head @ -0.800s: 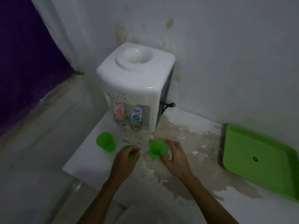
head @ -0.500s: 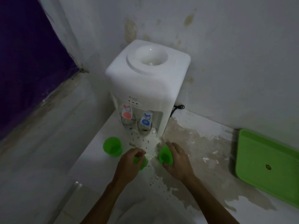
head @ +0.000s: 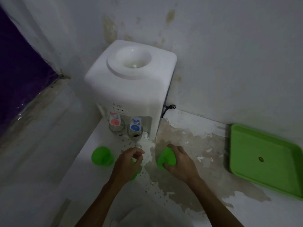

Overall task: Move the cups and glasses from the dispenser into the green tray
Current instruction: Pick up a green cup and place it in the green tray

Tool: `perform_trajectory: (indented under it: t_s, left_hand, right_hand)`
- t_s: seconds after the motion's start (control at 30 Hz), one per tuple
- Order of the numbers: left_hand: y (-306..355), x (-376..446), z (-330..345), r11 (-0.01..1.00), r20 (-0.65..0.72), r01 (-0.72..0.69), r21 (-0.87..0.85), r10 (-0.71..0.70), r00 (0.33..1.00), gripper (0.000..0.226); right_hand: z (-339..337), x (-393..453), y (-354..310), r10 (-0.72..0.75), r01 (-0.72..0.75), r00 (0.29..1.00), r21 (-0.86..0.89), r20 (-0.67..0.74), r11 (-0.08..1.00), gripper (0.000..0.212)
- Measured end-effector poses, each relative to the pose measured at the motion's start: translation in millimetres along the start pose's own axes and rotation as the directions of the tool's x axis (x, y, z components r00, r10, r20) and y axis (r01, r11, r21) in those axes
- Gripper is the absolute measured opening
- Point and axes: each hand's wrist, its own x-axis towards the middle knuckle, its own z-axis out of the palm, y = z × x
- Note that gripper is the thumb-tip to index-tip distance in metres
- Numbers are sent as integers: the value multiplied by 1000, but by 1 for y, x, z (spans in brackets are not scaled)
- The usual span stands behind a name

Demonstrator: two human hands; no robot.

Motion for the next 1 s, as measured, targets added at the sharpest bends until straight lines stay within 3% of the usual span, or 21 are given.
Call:
perform_trajectory:
  t_s: [0.2, 0.43, 0.63, 0.87, 1.0]
  left_hand:
    - [34, 4, 42, 998, 130, -51, -38, 56, 990, 37]
    - [83, 2, 114, 990, 355, -23, -140, 72, 932, 78]
    - [130, -9, 173, 974, 450, -40, -223, 139, 882, 63]
    - [171, -13, 238, 969, 400, -23, -245, 123, 908, 61]
    - [200, 2, 274, 978, 336, -101, -181, 158, 929, 58]
  right_hand:
    - [-42, -27, 33, 82, -62, 990, 166, -115, 984, 78]
    - [-91, -69, 77, 68, 2, 988, 451, -140, 892, 63]
    - [-125, -105, 130, 122, -8, 982, 618, -142, 786, 60]
    - [-153, -136, 205, 270, -119, 960, 766, -73, 631, 46]
    - [-167, -140, 249, 395, -167, 915, 815, -82, 555, 43]
